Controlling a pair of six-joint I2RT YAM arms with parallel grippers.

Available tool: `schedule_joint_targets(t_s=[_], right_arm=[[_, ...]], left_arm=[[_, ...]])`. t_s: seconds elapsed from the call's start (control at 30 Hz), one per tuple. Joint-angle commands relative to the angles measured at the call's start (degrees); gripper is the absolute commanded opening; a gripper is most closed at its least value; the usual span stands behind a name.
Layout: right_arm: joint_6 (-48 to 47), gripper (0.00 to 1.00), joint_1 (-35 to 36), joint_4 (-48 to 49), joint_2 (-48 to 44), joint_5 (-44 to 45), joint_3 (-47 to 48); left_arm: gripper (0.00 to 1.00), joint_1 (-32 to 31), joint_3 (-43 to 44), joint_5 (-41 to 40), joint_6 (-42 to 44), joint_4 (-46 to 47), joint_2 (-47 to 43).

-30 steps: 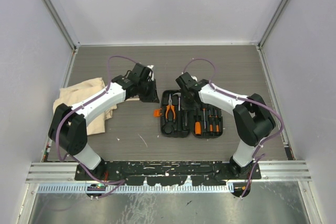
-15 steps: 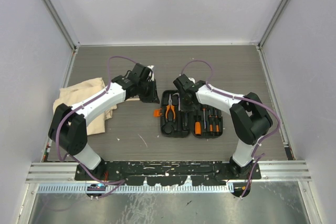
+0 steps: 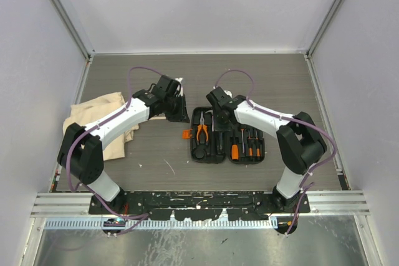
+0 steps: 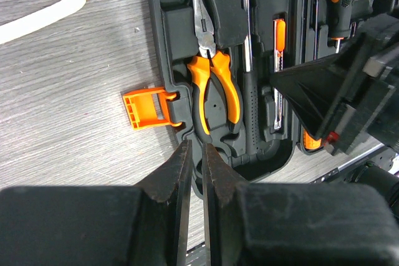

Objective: Sort the tools into containers
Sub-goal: Adjust the utility knife in the storage box.

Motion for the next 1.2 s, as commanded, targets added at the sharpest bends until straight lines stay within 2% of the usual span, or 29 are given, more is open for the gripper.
schedule_joint_targets(t_s=[0.0, 0.4, 1.17], right_arm=[[0.79, 0.19, 0.35, 1.79, -6.49, 0.04, 2.56], [1.25, 0.21, 0.36, -2.03, -3.4, 1.91, 3.24], [1.48, 0.2, 0.29, -1.49, 0.4, 2.13, 1.82]], left_arm=[[0.13, 0.34, 0.44, 0.9, -0.32, 1.81, -0.52], [0.13, 0.35, 0.58, 1.16, -0.45, 1.93, -0.16], [0.13, 0.34, 0.3, 1.51, -0.51, 2.25, 0.19]])
